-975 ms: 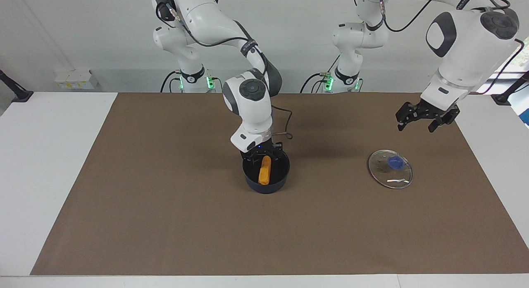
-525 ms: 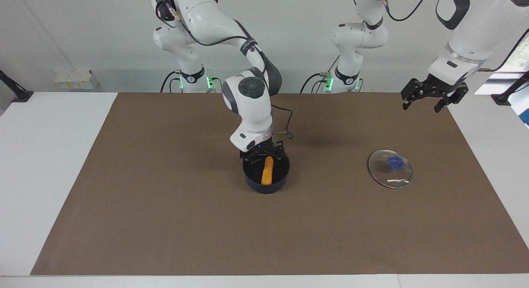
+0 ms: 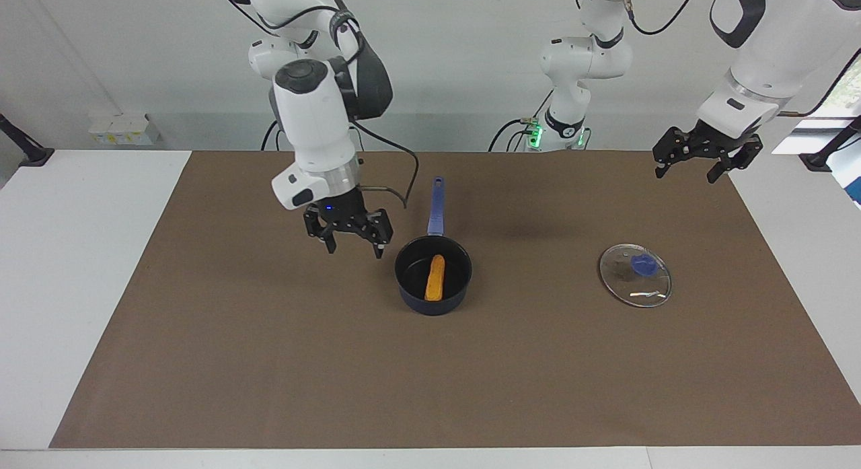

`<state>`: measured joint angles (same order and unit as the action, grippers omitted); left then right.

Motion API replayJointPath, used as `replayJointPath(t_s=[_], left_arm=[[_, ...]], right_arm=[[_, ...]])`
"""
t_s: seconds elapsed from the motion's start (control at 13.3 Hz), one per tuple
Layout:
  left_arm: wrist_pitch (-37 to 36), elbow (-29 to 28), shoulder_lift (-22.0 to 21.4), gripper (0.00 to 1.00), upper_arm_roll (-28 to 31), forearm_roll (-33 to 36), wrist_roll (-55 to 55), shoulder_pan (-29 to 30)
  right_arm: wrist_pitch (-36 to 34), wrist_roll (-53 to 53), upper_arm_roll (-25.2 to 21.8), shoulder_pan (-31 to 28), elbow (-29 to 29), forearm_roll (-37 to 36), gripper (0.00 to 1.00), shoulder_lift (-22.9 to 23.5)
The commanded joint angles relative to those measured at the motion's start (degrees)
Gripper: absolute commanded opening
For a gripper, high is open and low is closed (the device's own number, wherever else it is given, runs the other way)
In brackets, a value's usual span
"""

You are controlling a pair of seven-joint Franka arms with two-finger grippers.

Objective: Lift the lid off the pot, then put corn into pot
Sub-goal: 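Drop corn into the pot with the right gripper while the left gripper withdraws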

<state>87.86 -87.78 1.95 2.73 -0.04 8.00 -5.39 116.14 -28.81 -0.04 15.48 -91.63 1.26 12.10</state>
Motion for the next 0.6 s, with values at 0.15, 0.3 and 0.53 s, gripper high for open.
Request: replayJointPath(t_s=[0.15, 0.3, 0.53], left_arm=[[-1.73, 1.39, 0.51, 1.0, -0.01, -0.84, -0.09, 0.38], [-2.52, 1.74, 0.25, 1.0, 0.08, -0.84, -0.09, 0.38], [-3.13, 2.0, 0.16, 1.0, 0.43, -1.01, -0.27, 0.38]], right_arm=[[-7.39, 6.82, 0.75, -9.05, -1.98, -0.47, 1.0, -9.01], [-13.19, 9.11, 0.75, -11.34, -1.8, -0.38, 1.0, -12.44], [-21.63, 12.8, 0.66, -13.9, -1.71, -0.38, 1.0, -17.54]])
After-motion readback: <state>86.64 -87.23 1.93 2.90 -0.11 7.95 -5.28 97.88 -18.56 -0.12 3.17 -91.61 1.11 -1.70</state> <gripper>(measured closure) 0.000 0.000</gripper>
